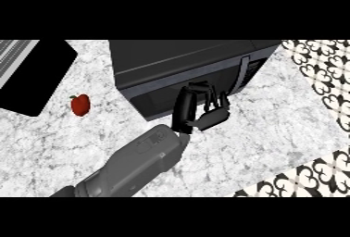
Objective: Pick up the milk, place it into the microwave and close the microwave
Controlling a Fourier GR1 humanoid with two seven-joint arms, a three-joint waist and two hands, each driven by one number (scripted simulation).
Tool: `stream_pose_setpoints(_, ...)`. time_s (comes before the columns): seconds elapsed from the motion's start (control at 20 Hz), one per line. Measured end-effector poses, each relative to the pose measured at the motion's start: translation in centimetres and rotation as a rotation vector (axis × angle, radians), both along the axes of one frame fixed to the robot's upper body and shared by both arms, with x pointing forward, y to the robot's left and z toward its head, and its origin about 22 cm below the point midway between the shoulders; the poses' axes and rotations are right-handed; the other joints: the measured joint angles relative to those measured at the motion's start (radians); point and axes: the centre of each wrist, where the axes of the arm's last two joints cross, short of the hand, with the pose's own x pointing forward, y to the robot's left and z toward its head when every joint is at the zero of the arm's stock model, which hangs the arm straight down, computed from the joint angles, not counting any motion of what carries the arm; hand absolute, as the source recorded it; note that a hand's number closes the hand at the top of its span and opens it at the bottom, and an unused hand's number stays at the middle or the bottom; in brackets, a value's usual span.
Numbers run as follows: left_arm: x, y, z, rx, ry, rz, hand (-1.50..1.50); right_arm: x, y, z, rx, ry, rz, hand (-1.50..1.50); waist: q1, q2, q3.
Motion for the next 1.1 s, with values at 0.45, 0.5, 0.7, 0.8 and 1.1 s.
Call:
stream_pose_setpoints(0.45, 0.0, -0.3, 0.1, -0.007, -0.006, -0.016, 1.5, 0.4, -0.8, -0.1, 0.052, 0.016, -0.001, -1.5, 0.009, 0.003, 0.002)
stream_pose_setpoints(0.5, 0.0, -0.3, 0.1, -0.007, -0.006, -0.017, 1.5, 0.5, -0.9, -0.2, 0.058, 0.018, -0.001, -1.5, 0.01, 0.003, 0.002)
stream_pose_setpoints(0.7, 0.0, -0.4, 0.1, -0.011, -0.007, -0.026, 1.5, 0.7, -1.1, 0.1, 0.07, 0.017, 0.003, -1.5, 0.015, 0.005, 0.002)
stream_pose_setpoints(0.8, 0.0, -0.5, 0.1, -0.013, -0.007, -0.024, 1.5, 0.8, -1.3, 0.2, 0.077, 0.019, 0.003, -1.5, 0.014, 0.005, 0.002)
stream_pose_setpoints(1.1, 0.0, -0.6, 0.1, -0.017, -0.01, -0.033, 1.5, 1.0, -1.7, 0.7, 0.084, 0.025, 0.006, -1.5, 0.019, 0.006, 0.003)
